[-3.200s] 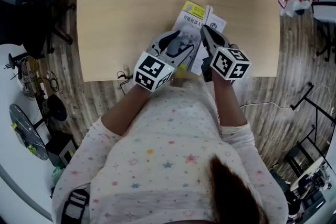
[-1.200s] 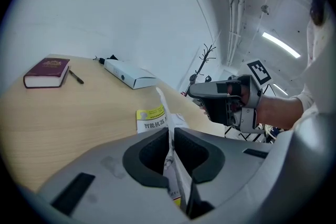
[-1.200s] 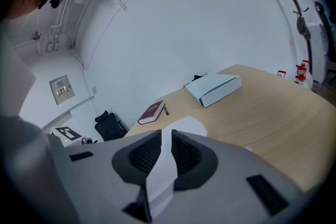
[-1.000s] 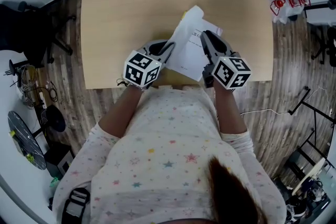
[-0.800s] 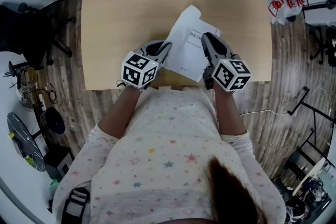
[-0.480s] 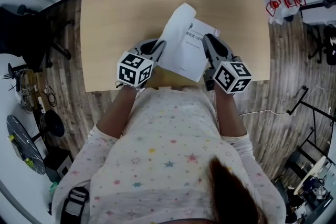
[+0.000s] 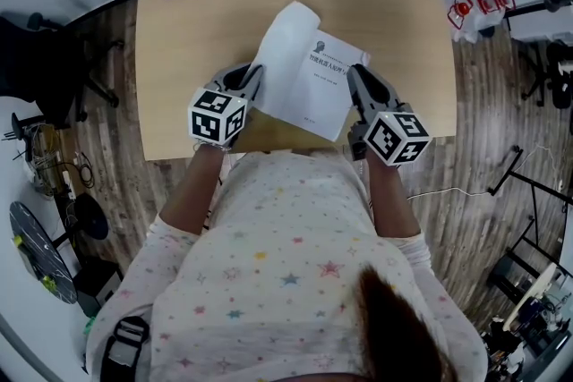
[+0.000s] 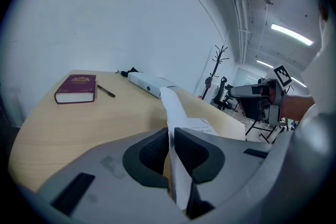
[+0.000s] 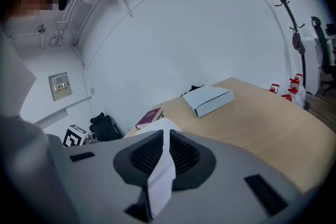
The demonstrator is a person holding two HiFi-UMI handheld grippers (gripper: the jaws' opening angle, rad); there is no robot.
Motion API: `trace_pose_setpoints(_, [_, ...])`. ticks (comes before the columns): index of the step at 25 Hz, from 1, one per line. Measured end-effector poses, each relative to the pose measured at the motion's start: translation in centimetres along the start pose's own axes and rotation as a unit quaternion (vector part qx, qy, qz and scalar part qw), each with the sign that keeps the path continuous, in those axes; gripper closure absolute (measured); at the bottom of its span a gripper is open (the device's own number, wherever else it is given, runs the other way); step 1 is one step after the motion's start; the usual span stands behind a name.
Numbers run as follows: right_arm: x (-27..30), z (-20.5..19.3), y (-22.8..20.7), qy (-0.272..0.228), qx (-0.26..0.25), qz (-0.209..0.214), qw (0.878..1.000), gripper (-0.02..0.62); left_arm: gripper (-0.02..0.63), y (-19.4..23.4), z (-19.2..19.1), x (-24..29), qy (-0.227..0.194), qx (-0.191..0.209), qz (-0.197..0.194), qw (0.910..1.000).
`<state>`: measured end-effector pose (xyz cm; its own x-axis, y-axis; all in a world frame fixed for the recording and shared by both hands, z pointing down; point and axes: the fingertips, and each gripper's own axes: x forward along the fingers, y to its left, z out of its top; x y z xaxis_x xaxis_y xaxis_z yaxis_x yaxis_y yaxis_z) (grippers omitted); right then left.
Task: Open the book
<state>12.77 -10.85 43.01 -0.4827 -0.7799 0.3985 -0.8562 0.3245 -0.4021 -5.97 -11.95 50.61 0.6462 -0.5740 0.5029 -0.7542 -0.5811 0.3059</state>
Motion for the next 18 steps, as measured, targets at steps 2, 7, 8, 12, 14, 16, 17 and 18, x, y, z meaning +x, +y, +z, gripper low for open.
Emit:
trace_pose_setpoints(2, [-0.2,0.0,-0.1,-0.001,0.0,-0.002,1.0,0.558,0.566,0.4,0.0,-0.1,0.0,0.003,0.006,1.0])
trace_pose_setpoints(7, [-0.4,0.2,-0.3,-0.006,0.0,-0.004,1.0,0.56,0.566,1.6,-0.1,-0.2,-0.001,0.003,0.022,0.9998])
trace_pose_setpoints(8, [-0.5,0.2,-0.3,-0.007,0.0,-0.005,1.0,0.56,0.566,1.8,-0.1,-0.3,-0.001,0.005,0.026,0.9997])
trace_pose_setpoints(12, [-0.8,0.5,-0.5,-0.012,-0.001,-0.008,1.0,0.56,0.566,2.5,-0.2,-0.4,0.001,0.01,0.042,0.9991])
trace_pose_setpoints(14, [-0.8,0.6,-0.6,-0.014,-0.001,-0.011,1.0,0.56,0.566,2.9,-0.4,-0.5,0.001,0.01,0.047,0.9989])
trace_pose_setpoints(16, [-0.9,0.7,-0.6,-0.018,-0.001,-0.013,1.0,0.56,0.566,3.1,-0.5,-0.6,0.003,0.012,0.051,0.9986])
trace_pose_setpoints(17, [-1.0,0.8,-0.7,-0.019,0.0,-0.014,1.0,0.56,0.566,3.3,-0.6,-0.6,0.005,0.014,0.054,0.9984])
trace_pose_setpoints(18, [-1.0,0.8,-0.7,-0.02,0.0,-0.015,1.0,0.56,0.566,3.5,-0.7,-0.5,0.007,0.017,0.057,0.9982])
